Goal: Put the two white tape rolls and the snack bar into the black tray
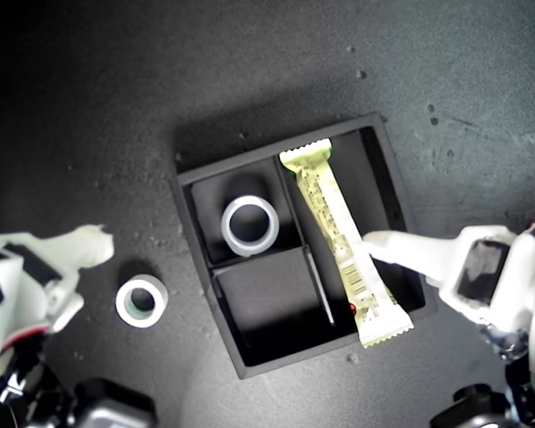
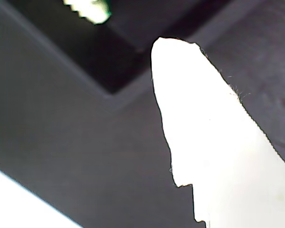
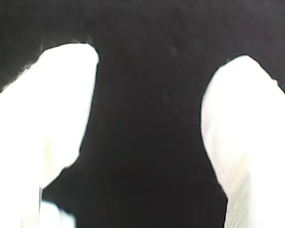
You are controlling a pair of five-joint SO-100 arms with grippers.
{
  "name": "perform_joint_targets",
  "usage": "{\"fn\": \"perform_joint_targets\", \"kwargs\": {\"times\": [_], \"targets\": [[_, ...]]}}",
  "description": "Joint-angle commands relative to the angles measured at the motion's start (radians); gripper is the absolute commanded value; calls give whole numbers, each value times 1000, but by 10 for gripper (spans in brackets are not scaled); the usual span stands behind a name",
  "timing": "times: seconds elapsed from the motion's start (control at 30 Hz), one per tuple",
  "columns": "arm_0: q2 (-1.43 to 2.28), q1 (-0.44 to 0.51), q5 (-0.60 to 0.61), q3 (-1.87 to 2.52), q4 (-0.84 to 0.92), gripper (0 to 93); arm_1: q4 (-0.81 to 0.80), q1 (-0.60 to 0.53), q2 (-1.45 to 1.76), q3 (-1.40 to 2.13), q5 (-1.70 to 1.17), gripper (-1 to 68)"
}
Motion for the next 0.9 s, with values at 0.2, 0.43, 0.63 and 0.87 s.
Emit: {"fn": "perform_joint_targets", "kwargs": {"times": [0.2,0.43,0.63,0.87], "targets": [[58,229,-169,391,-557,159,9,140,163,-262,135,1],[-86,258,-190,388,-675,161,9,258,213,-224,376,-1],[-74,245,-232,499,-753,161,9,250,213,-222,388,-1],[-67,210,-224,618,-885,161,9,218,213,-172,388,-1]]}}
